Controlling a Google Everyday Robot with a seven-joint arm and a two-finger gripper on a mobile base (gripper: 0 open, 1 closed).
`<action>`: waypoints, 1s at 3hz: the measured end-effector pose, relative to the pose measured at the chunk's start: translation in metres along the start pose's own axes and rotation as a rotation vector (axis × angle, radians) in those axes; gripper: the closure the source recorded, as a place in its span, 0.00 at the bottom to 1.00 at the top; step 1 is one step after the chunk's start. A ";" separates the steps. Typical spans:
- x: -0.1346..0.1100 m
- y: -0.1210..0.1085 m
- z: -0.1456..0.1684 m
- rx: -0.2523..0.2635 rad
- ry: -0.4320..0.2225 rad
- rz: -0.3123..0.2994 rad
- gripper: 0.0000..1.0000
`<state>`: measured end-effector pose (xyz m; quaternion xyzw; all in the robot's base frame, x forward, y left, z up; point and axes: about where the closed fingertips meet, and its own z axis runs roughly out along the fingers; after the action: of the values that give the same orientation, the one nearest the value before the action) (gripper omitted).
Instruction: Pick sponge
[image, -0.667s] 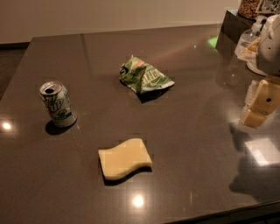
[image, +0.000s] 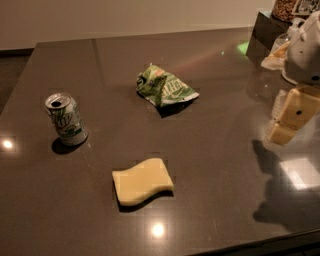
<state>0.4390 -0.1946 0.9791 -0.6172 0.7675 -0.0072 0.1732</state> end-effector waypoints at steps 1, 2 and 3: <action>-0.045 0.017 0.011 -0.053 -0.111 -0.066 0.00; -0.080 0.038 0.030 -0.106 -0.180 -0.133 0.00; -0.103 0.063 0.051 -0.153 -0.218 -0.203 0.00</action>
Offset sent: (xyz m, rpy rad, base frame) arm -0.0245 0.1440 -0.0437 0.2234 0.0845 0.3176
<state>0.4117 -0.0714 0.9431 -0.7002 0.6760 0.1010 0.2063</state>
